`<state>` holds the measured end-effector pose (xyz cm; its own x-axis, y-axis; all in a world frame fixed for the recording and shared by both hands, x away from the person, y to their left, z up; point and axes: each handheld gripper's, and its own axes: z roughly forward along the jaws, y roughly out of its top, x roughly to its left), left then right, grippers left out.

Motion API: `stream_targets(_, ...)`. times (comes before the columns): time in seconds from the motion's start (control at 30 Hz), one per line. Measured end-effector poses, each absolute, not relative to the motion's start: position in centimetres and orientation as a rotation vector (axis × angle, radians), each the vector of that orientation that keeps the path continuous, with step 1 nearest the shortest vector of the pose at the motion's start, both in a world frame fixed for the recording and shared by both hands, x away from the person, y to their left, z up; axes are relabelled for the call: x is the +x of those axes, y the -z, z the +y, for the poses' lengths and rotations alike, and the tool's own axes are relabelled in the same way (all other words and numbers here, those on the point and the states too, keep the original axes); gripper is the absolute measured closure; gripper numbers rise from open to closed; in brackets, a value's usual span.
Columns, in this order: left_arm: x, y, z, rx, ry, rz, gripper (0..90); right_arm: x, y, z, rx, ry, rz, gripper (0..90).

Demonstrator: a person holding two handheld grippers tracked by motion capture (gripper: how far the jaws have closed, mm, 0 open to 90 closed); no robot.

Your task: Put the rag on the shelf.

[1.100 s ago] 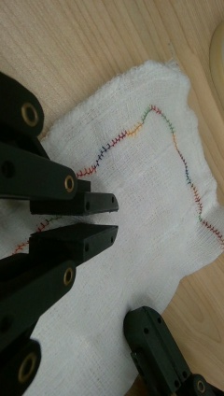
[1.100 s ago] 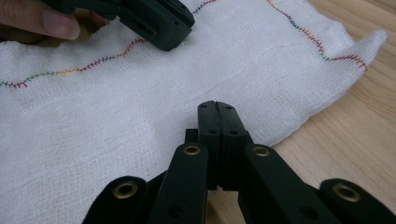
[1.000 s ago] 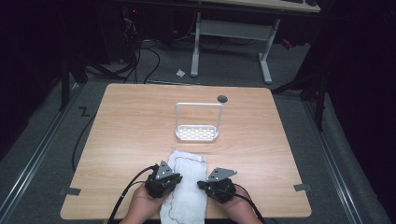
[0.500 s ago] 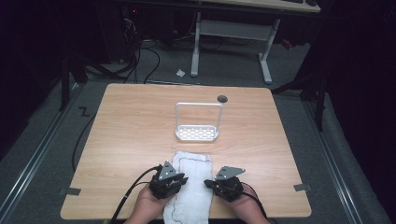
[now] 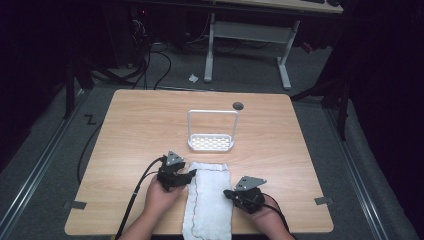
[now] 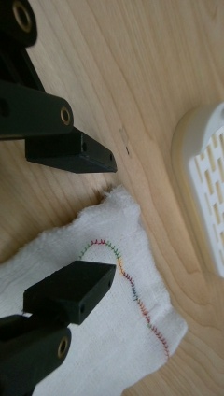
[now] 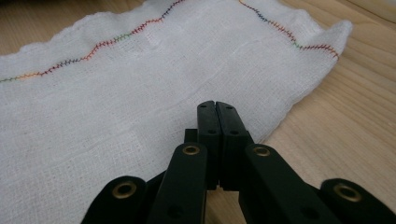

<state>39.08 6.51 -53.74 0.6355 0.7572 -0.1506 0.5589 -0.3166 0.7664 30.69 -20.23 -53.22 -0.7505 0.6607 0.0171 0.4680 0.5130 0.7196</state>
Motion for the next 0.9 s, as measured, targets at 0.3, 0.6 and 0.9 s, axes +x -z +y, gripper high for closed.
stream_targets(0.3,39.0,53.8,5.2,2.043,-0.288,0.982,79.2,32.3,52.5,-21.1,1.103,-1.221,2.404,73.8)
stream_targets(0.6,39.3,54.0,5.7,2.014,-0.206,0.994,83.4,38.4,53.6,-19.8,1.328,-1.106,2.254,62.1)
stream_targets(0.9,39.3,52.7,7.0,1.878,-0.174,0.997,84.9,37.2,51.6,-18.9,1.201,-1.175,2.226,86.3)
